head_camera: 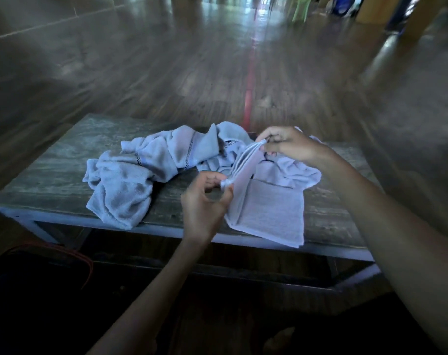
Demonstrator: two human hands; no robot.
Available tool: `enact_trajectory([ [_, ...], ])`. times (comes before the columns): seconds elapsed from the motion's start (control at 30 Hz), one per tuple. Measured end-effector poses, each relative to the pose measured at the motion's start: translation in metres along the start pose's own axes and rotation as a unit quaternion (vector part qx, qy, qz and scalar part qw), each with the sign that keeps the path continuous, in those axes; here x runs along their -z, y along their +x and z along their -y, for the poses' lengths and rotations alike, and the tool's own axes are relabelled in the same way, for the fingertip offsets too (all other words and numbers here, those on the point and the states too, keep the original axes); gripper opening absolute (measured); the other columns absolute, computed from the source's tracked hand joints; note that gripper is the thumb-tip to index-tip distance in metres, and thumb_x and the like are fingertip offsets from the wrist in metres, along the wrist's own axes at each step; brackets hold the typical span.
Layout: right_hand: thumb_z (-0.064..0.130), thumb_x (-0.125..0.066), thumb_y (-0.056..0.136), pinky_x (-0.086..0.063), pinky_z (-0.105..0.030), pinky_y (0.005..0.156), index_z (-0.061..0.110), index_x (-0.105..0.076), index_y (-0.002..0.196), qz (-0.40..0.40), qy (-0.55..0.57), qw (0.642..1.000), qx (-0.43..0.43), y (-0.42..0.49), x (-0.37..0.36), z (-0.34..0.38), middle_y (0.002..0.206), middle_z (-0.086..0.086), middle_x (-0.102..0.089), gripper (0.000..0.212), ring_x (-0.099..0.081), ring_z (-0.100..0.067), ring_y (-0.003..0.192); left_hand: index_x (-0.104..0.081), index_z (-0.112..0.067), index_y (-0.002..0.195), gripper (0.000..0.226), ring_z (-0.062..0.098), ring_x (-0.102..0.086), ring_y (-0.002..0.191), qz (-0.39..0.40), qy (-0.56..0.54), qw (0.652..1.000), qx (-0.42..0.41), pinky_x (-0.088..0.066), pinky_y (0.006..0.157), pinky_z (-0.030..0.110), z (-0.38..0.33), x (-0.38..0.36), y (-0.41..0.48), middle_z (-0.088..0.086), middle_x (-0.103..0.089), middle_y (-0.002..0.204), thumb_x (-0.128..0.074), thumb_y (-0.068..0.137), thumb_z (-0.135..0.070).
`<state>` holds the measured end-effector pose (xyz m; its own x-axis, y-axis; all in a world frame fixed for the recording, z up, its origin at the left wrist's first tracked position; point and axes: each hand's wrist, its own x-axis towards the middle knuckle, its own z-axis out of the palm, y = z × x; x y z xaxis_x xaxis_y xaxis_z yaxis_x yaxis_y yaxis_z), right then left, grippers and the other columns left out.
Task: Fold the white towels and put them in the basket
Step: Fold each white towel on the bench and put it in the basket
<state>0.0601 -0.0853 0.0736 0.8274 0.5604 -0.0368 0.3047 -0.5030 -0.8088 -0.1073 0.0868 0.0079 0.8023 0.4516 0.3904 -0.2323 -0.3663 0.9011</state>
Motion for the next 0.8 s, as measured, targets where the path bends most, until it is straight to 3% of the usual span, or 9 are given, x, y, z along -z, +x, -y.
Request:
enact_trajectory([
  [0.1,-0.002,-0.051,0.088,-0.044,-0.021,0.058,0.009,-0.063,0.084,-0.005,0.089,0.992,-0.09,-0.026,0.017,-0.033,0.069,-0.006,-0.063,0.017,-0.058,-0.012,0.062,-0.065,-0.016,0.087,0.02,-0.012,-0.057,0.075,0.074,0.019,0.995,-0.062,-0.04,0.069,0.002,-0.009,-0.034,-0.02,-0.018,-0.061,0.078,-0.072,0.074,-0.002],
  [0.2,0.013,-0.058,0.087,-0.041,-0.022,0.055,0.006,-0.061,0.078,-0.027,0.165,0.973,-0.157,-0.045,0.021,-0.065,0.065,-0.003,-0.058,0.012,-0.053,-0.012,0.058,-0.067,-0.007,0.091,0.022,-0.005,-0.058,0.08,0.125,0.035,0.987,-0.099,-0.04,0.068,0.0,-0.005,-0.068,-0.04,-0.006,-0.065,0.084,-0.072,0.071,0.002],
  [0.3,0.016,-0.064,0.087,-0.043,-0.021,0.056,0.0,-0.064,0.092,-0.059,0.043,0.981,-0.178,-0.055,0.021,-0.094,0.074,-0.005,-0.059,0.016,-0.054,-0.01,0.06,-0.065,-0.006,0.083,0.014,0.009,-0.06,0.074,0.201,0.063,0.965,-0.158,-0.05,0.066,0.018,0.01,-0.094,-0.057,0.003,-0.066,0.081,-0.068,0.071,0.0],
  [0.4,0.008,-0.062,0.088,-0.044,-0.015,0.062,0.009,-0.062,0.097,-0.062,0.022,0.984,-0.168,-0.061,0.011,-0.112,0.083,0.0,-0.062,0.009,-0.056,-0.009,0.071,-0.063,-0.009,0.077,0.006,0.015,-0.059,0.07,0.236,0.087,0.954,-0.163,-0.048,0.063,0.032,0.024,-0.106,-0.067,0.004,-0.063,0.077,-0.06,0.073,-0.012],
  [0.47,0.007,-0.061,0.089,-0.046,-0.012,0.064,0.01,-0.058,0.099,-0.068,0.007,0.984,-0.165,-0.062,0.004,-0.12,0.087,-0.002,-0.063,0.01,-0.058,-0.01,0.076,-0.063,-0.01,0.076,0.006,0.016,-0.057,0.068,0.247,0.11,0.948,-0.168,-0.047,0.062,0.034,0.029,-0.108,-0.07,0.004,-0.062,0.075,-0.061,0.073,-0.014],
  [0.57,0.013,-0.061,0.089,-0.047,-0.029,0.073,0.017,-0.057,0.09,-0.067,-0.061,0.983,-0.16,-0.061,-0.003,-0.131,0.089,-0.008,-0.066,0.006,-0.059,-0.017,0.079,-0.064,-0.012,0.077,0.006,0.019,-0.059,0.074,0.263,0.153,0.932,-0.195,-0.044,0.066,0.031,0.035,-0.112,-0.073,0.003,-0.063,0.076,-0.063,0.073,-0.016],
  [0.67,0.014,-0.063,0.087,-0.038,-0.018,0.06,0.015,-0.059,0.092,-0.091,-0.099,0.981,-0.138,-0.061,-0.009,-0.134,0.087,-0.009,-0.064,0.007,-0.055,-0.014,0.078,-0.066,-0.017,0.083,0.01,0.02,-0.06,0.084,0.276,0.222,0.91,-0.214,-0.033,0.071,0.029,0.037,-0.115,-0.077,-0.002,-0.066,0.082,-0.064,0.073,-0.019],
  [0.73,0.012,-0.066,0.085,-0.036,-0.013,0.058,0.011,-0.06,0.095,-0.11,-0.116,0.98,-0.119,-0.061,-0.014,-0.134,0.085,-0.008,-0.06,0.012,-0.053,-0.014,0.076,-0.068,-0.017,0.087,0.013,0.02,-0.06,0.088,0.285,0.222,0.908,-0.212,-0.035,0.073,0.029,0.034,-0.113,-0.077,-0.003,-0.068,0.086,-0.063,0.075,-0.02],
  [0.8,0.013,-0.069,0.082,-0.041,-0.018,0.062,0.01,-0.059,0.095,-0.131,-0.133,0.976,-0.114,-0.063,-0.018,-0.134,0.086,-0.004,-0.058,0.017,-0.053,-0.016,0.078,-0.069,-0.016,0.093,0.024,0.02,-0.059,0.092,0.29,0.206,0.911,-0.21,-0.037,0.078,0.03,0.03,-0.103,-0.072,0.0,-0.069,0.09,-0.055,0.077,-0.028],
])
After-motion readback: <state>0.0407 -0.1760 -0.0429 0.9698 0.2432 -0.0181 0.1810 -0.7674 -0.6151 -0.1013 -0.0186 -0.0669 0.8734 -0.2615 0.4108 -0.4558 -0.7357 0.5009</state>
